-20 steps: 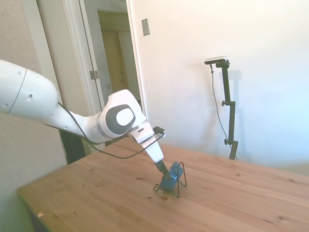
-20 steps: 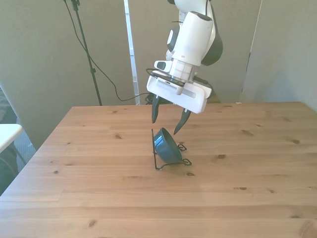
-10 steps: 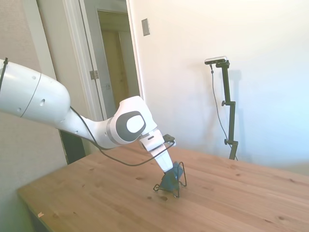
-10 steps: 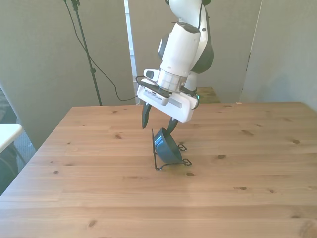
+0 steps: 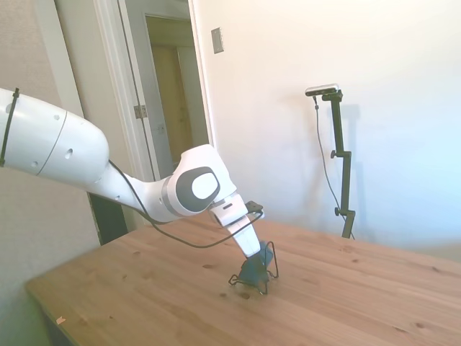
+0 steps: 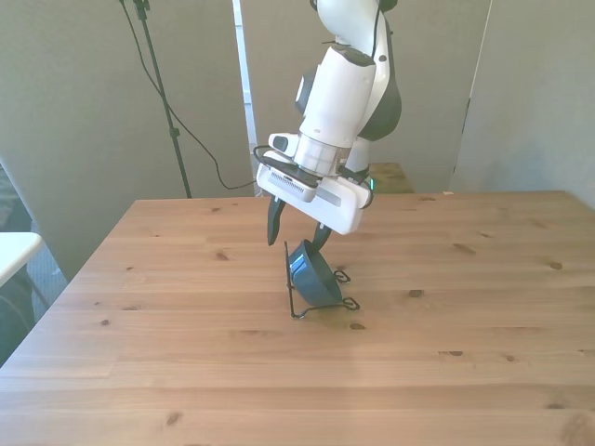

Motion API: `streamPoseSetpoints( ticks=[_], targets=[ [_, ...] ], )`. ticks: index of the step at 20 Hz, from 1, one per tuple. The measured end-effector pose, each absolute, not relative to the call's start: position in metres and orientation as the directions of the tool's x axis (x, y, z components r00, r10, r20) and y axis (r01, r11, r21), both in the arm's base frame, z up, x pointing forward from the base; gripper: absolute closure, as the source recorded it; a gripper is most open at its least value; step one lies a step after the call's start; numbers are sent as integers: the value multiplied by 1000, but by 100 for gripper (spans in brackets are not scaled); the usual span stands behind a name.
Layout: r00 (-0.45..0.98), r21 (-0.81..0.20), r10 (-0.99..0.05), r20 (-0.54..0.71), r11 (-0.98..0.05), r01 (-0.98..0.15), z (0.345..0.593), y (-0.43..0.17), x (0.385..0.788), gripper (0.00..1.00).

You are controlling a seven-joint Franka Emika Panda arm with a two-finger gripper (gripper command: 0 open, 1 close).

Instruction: Unload the bowl

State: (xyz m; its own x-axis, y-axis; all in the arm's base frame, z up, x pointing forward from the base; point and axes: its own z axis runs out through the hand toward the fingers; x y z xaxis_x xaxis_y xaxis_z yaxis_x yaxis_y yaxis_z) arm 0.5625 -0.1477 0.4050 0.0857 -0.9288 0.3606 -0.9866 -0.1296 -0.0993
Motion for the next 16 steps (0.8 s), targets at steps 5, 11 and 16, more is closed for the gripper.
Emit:
streamPoseSetpoints(
  ticks=[5,11,16],
  targets=[
    [97,-98,-928,360,-141,-985,404,-143,566,100],
    [105,-99,-927,360,-150,-984,405,-137,566,100],
    [109,-92,-928,357,-151,-984,402,-136,562,100]
  ],
)
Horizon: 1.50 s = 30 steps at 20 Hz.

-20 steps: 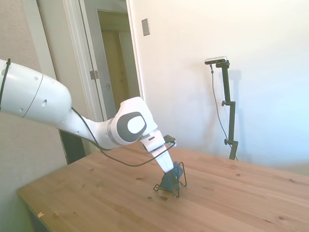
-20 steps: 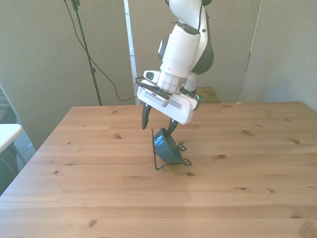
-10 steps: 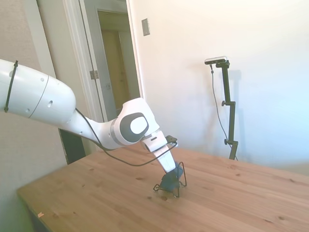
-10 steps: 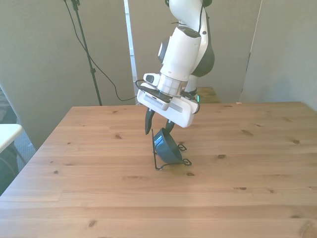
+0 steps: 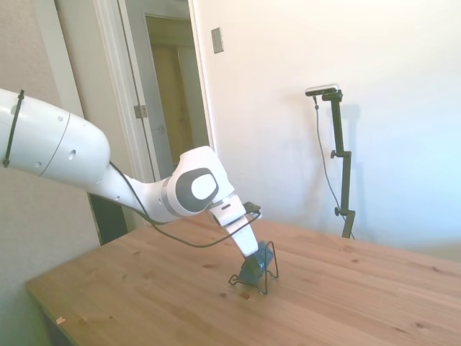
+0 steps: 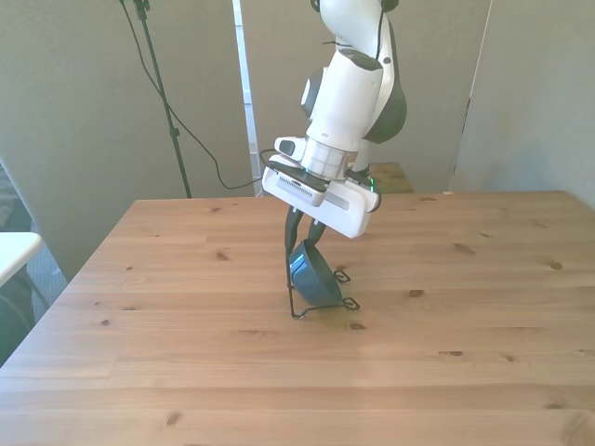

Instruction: Unload the bowl

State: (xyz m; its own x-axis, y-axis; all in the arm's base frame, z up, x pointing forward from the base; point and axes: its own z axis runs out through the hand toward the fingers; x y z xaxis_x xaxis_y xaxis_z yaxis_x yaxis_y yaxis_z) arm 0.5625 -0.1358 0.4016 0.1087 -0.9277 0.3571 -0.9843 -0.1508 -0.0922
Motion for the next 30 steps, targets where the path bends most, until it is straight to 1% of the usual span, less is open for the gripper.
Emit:
streamPoseSetpoints(
  ticks=[4,8,12,16,18,19,21,24,27,30],
  targets=[
    [110,-91,-928,357,-152,-984,401,-136,562,100],
    [117,-95,-926,358,-161,-982,407,-135,558,100],
    [157,-126,-927,340,-210,-970,430,-117,543,100],
    [231,-167,-924,306,-290,-942,457,-73,526,100],
    [274,-188,-921,277,-332,-925,465,-45,525,100],
    [304,-192,-917,258,-357,-914,465,-31,526,100],
    [377,-194,-905,195,-413,-890,455,-1,530,100],
    [461,-196,-884,76,-467,-863,423,25,540,100],
    [479,-198,-878,9,-471,-860,389,24,553,100],
    [472,-204,-881,-13,-460,-864,365,18,562,100]
  ],
)
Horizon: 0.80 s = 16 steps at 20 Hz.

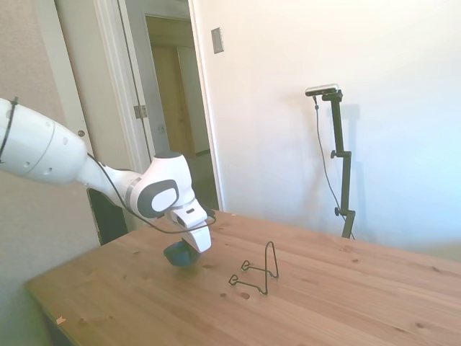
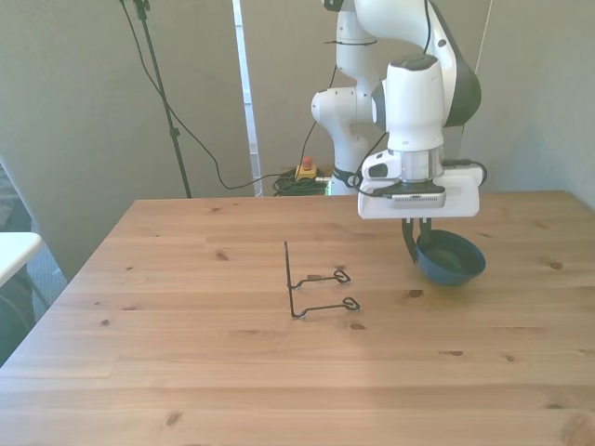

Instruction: Unload the bowl

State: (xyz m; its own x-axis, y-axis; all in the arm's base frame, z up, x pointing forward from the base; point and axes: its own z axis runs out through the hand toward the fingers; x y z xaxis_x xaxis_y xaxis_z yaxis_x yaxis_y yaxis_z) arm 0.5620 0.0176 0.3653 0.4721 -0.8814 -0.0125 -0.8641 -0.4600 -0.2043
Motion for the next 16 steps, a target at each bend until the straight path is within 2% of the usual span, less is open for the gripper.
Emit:
streamPoseSetpoints(
  ticks=[1,12,16],
  targets=[
    [471,-201,-882,-15,-459,-865,360,16,563,0],
    [490,-188,-872,-14,-479,-857,352,10,560,0],
    [489,-194,-872,-2,-479,-856,368,0,555,0]
  ],
)
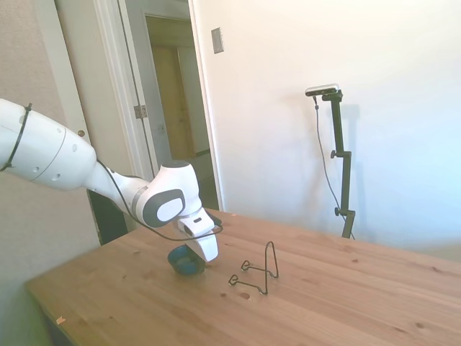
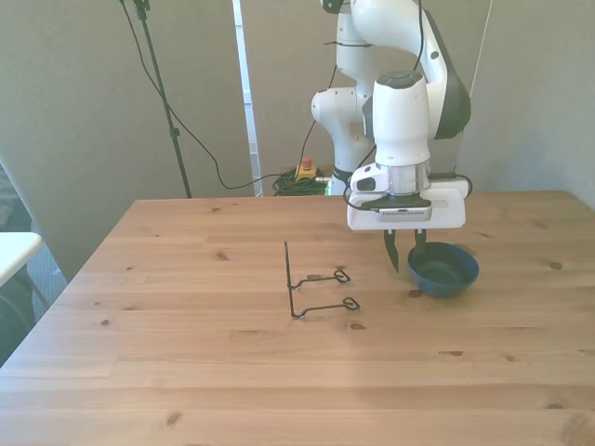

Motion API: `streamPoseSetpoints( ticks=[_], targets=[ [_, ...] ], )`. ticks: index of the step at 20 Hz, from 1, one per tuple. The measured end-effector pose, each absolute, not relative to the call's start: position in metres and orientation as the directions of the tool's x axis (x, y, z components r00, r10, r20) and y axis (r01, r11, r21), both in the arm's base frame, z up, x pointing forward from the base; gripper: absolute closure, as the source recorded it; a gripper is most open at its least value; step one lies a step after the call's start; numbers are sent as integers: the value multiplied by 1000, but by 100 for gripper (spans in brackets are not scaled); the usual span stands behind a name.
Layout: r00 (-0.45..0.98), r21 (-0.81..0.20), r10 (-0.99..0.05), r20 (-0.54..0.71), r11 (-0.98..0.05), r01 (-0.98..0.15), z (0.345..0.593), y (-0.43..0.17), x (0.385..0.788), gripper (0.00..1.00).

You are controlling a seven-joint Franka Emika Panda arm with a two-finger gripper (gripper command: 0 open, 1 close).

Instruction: Unload the bowl

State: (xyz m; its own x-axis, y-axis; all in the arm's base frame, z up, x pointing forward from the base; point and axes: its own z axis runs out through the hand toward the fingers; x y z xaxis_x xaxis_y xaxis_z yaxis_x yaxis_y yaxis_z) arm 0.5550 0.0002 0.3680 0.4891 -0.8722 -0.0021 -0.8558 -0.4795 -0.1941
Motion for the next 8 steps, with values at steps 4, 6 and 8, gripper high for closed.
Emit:
streamPoseSetpoints(
  ticks=[4,6,8],
  targets=[
    [499,-208,-867,11,-490,-847,406,-14,536,0],
    [525,-204,-851,6,-515,-832,430,-18,519,0],
    [550,-194,-835,-4,-539,-820,450,-18,501,0]
  ],
)
